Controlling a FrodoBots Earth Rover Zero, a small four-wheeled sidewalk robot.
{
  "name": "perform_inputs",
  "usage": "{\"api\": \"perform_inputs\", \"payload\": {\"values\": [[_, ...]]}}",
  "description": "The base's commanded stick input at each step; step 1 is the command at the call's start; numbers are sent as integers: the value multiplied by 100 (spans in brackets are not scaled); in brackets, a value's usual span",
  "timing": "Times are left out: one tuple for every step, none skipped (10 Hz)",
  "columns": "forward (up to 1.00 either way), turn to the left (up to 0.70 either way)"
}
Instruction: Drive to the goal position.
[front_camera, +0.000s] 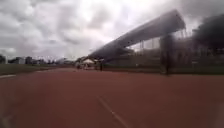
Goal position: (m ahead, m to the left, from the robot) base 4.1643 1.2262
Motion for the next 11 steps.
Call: {"api": "perform_inputs", "payload": {"values": [[70,0],[70,0],[70,0],[70,0],[70,0],[70,0],[70,0],[70,0],[70,0],[70,0],[70,0]]}}
